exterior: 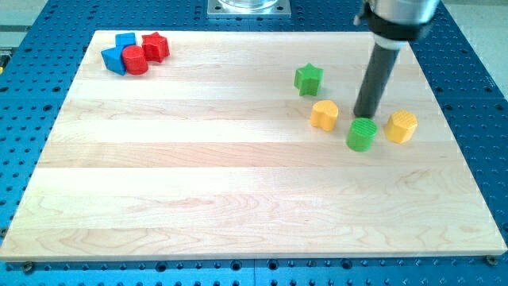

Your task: Place the green circle below the heart

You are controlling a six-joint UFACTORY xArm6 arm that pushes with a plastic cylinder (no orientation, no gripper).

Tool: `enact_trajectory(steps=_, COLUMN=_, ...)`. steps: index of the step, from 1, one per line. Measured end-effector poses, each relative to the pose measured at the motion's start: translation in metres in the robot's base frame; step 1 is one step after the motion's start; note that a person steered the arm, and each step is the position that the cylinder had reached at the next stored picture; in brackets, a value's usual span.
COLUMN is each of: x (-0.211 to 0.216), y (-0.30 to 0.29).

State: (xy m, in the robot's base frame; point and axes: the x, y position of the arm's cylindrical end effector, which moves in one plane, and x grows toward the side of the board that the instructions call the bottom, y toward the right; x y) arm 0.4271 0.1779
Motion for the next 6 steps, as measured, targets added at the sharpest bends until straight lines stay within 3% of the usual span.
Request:
enact_trajectory(steps=1, x=0.055, y=0.000)
enact_trajectory(steps=3, x=0.147, y=-0.086)
enact_trajectory(steps=4, x=0.136, y=-0.083)
enact_trajectory(steps=5, x=0.119, y=-0.044)
enact_trajectory(steps=6, x=0.107, y=-0.085)
